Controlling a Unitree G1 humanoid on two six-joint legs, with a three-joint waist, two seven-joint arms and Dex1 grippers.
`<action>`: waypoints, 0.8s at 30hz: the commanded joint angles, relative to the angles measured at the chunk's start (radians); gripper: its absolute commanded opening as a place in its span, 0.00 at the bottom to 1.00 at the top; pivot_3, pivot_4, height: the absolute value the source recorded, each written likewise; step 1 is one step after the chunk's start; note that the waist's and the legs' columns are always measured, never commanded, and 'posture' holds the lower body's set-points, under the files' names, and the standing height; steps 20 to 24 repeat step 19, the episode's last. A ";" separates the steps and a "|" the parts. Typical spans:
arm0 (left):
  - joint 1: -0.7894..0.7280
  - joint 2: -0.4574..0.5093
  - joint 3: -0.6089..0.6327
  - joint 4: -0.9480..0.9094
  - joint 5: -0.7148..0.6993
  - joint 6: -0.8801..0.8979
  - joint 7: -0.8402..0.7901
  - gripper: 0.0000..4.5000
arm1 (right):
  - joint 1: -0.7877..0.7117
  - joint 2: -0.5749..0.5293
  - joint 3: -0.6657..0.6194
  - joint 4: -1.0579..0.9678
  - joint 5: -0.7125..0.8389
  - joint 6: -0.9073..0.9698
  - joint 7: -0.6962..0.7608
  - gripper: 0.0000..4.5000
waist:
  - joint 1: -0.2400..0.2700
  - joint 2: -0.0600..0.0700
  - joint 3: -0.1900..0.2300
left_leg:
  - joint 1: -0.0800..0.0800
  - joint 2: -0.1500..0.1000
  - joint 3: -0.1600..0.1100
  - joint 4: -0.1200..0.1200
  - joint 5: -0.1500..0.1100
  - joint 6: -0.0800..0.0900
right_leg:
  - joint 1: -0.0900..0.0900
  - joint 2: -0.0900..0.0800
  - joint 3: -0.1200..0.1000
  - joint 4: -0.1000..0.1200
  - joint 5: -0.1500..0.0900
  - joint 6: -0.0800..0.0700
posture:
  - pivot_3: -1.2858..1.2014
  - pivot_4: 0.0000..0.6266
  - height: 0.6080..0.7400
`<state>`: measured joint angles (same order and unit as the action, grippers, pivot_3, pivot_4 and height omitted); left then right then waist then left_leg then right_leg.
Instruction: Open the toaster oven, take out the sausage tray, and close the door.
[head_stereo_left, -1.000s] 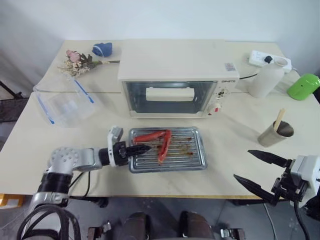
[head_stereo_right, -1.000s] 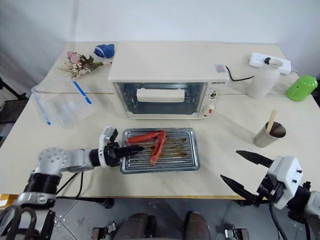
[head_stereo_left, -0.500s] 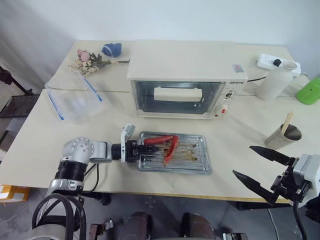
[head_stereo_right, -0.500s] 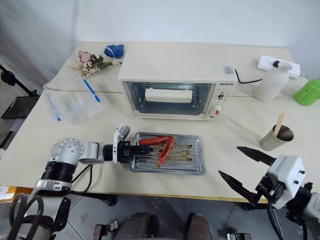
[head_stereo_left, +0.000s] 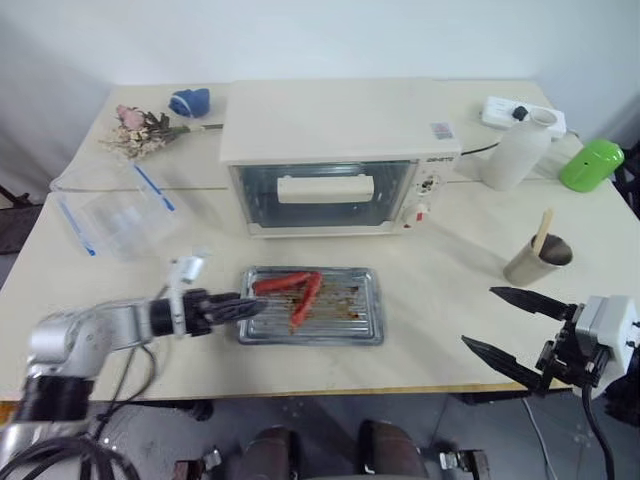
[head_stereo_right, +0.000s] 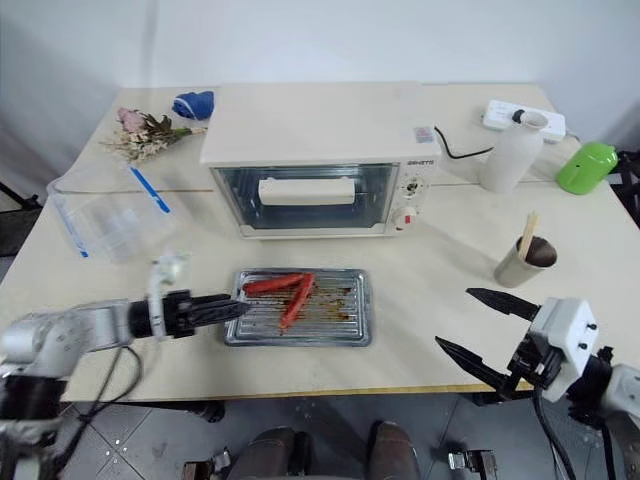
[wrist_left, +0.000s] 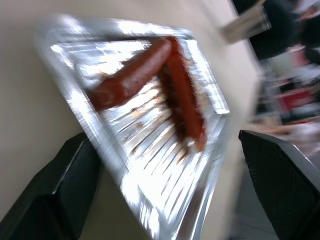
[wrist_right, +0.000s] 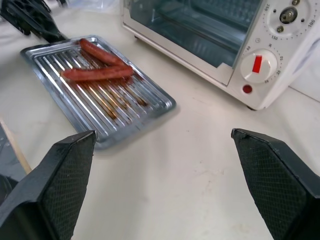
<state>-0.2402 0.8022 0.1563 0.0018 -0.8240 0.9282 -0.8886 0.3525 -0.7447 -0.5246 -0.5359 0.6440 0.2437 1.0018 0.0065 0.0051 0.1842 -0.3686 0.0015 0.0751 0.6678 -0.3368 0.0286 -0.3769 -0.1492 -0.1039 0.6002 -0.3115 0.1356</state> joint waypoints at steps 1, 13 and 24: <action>0.048 0.036 0.041 -0.027 0.104 -0.237 -0.124 1.00 | -0.028 -0.022 0.006 0.015 0.006 -0.016 0.034 1.00 | 0.010 0.000 0.000 | -0.001 0.000 -0.001 0.000 0.000 0.000 | 0.000 0.000 0.000 -0.001 0.000 0.000 | 0.52 0.24 1.00; 0.255 0.049 0.231 0.071 0.310 -0.955 -0.364 1.00 | -0.159 -0.071 0.140 0.086 -0.007 -0.048 0.203 1.00 | 0.024 0.000 0.001 | -0.003 -0.001 -0.002 -0.002 -0.004 0.004 | 0.001 -0.002 -0.006 -0.009 0.001 0.002 | 0.52 0.24 1.00; 0.198 0.012 0.197 0.062 0.310 -0.929 -0.335 1.00 | -0.166 -0.058 0.161 0.101 -0.037 -0.084 0.210 1.00 | 0.017 -0.001 0.001 | -0.003 -0.002 0.000 -0.001 -0.003 0.005 | 0.002 -0.002 -0.007 -0.008 0.003 0.006 | 0.52 0.24 1.00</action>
